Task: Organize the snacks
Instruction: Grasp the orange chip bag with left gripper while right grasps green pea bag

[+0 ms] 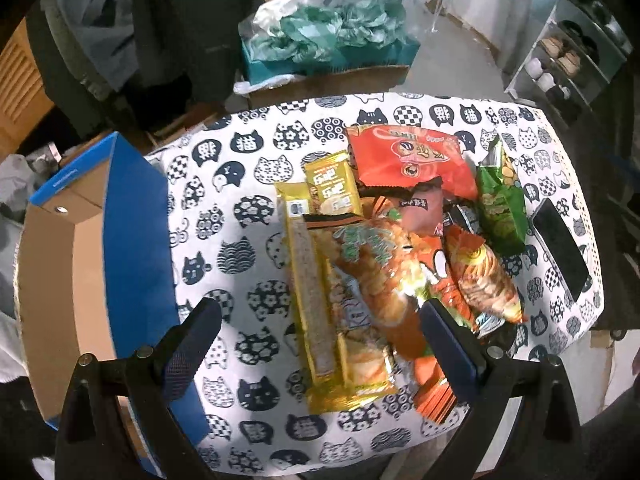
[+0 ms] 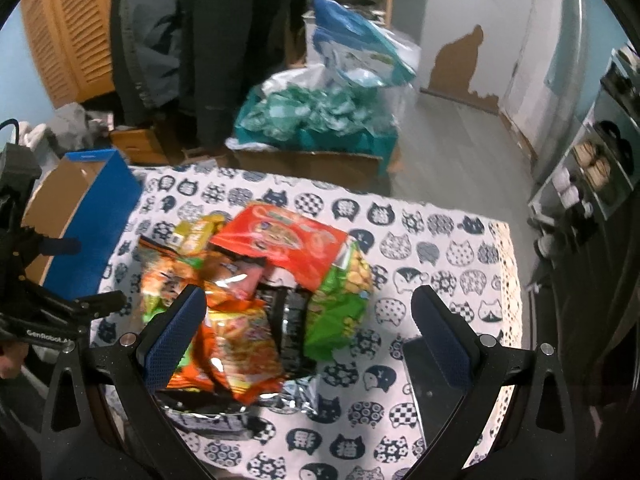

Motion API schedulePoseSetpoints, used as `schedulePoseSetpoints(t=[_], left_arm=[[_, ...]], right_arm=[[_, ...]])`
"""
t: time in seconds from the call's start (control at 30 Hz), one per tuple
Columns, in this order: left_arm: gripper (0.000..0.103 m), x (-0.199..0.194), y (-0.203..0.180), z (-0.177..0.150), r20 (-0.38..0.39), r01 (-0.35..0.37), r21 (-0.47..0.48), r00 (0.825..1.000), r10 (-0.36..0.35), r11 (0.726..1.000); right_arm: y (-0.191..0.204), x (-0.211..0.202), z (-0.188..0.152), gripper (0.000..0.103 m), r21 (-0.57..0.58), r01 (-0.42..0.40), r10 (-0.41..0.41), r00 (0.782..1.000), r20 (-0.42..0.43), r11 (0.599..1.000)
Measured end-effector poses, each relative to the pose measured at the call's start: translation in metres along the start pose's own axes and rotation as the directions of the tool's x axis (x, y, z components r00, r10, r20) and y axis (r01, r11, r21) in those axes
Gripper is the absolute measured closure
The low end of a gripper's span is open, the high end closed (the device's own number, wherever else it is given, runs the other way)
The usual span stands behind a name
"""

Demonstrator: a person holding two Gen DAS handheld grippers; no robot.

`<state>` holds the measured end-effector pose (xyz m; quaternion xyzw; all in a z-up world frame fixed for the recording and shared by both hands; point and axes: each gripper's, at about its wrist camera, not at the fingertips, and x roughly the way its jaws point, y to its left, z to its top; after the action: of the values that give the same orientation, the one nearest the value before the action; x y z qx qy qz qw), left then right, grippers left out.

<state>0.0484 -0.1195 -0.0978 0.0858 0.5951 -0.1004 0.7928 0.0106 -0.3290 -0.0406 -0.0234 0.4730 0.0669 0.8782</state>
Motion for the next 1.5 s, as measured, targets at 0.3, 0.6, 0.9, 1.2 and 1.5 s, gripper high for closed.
schedulePoseSetpoints(t=[0.3, 0.6, 0.9, 1.2, 1.5], left_arm=[[0.002, 0.028, -0.021, 0.009, -0.061, -0.008, 0.006, 0.998, 0.008, 1.0], [0.043, 0.048, -0.023, 0.007, -0.099, 0.095, 0.013, 0.991, -0.093, 0.995], [0.057, 0.038, -0.014, 0.004, -0.067, 0.143, 0.049, 0.988, -0.139, 0.989], [0.068, 0.022, -0.004, 0.01, -0.003, 0.113, 0.109, 0.994, -0.113, 0.988], [0.068, 0.018, 0.009, 0.013, 0.029, 0.109, 0.122, 0.993, -0.113, 0.987]], right_arm=[[-0.017, 0.02, -0.008, 0.003, 0.019, 0.023, -0.022, 0.999, -0.047, 1.0], [-0.022, 0.042, -0.012, 0.003, 0.025, 0.044, -0.041, 0.994, -0.097, 0.999], [-0.023, 0.074, -0.013, 0.003, 0.015, 0.064, -0.061, 0.985, -0.16, 0.998], [-0.038, 0.124, -0.01, 0.003, 0.127, 0.044, -0.008, 0.963, -0.269, 0.991], [-0.042, 0.162, -0.015, 0.018, 0.176, 0.038, 0.028, 0.934, -0.356, 0.984]])
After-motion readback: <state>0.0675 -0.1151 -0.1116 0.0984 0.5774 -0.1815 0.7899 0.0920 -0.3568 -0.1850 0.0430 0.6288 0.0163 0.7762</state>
